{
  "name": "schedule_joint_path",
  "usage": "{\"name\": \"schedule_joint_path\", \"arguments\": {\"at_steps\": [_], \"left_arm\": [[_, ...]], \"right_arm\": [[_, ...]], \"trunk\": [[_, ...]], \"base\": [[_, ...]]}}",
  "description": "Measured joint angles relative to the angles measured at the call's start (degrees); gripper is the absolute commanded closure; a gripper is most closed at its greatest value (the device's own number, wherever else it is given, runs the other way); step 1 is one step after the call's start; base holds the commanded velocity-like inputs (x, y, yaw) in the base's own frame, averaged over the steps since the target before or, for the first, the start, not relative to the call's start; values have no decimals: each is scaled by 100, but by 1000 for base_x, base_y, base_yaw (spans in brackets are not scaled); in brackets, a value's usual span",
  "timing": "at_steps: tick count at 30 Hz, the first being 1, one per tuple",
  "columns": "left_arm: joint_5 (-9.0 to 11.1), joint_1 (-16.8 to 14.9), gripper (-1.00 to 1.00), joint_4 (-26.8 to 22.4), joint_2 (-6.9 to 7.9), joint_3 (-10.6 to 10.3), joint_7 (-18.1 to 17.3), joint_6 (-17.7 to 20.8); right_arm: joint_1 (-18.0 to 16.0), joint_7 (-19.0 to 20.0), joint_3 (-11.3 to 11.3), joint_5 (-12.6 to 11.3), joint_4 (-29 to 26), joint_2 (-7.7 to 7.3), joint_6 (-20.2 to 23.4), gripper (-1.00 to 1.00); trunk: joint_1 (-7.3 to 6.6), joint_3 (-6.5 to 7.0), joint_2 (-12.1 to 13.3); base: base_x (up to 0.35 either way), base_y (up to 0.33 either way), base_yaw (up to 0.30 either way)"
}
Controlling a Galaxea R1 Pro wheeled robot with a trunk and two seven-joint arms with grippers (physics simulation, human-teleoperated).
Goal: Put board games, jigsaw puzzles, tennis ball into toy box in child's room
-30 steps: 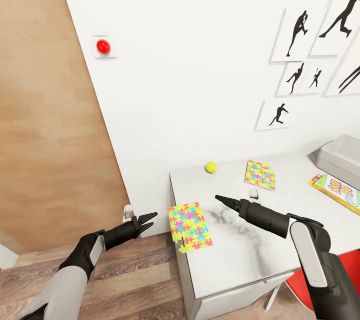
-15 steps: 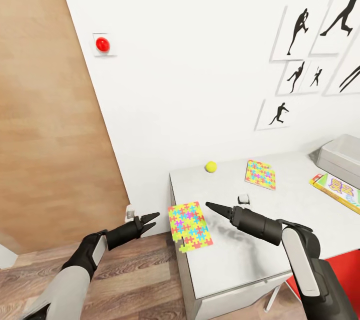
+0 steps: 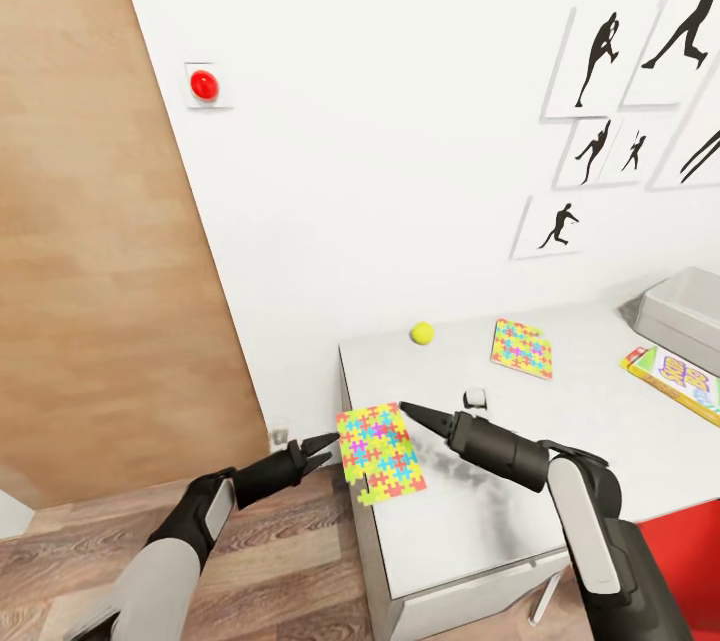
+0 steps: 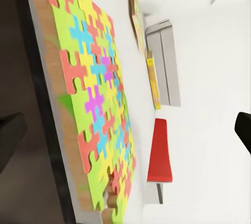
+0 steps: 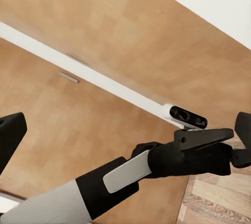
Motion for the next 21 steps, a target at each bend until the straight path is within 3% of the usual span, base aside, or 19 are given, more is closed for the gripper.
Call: {"name": "schedule_joint_path", "arguments": {"at_steps": [3, 21], "left_arm": [[5, 2, -100, 0, -54, -7, -3, 6], [7, 2, -100, 0, -21, -17, -6, -8]], "right_arm": [[0, -12, 10, -9, 1, 90, -14, -100], [0, -15, 20, -10, 1, 115, -18, -100]], "trunk": [[0, 0, 0], [0, 0, 0]], "base": [[0, 0, 0], [0, 0, 0]]}}
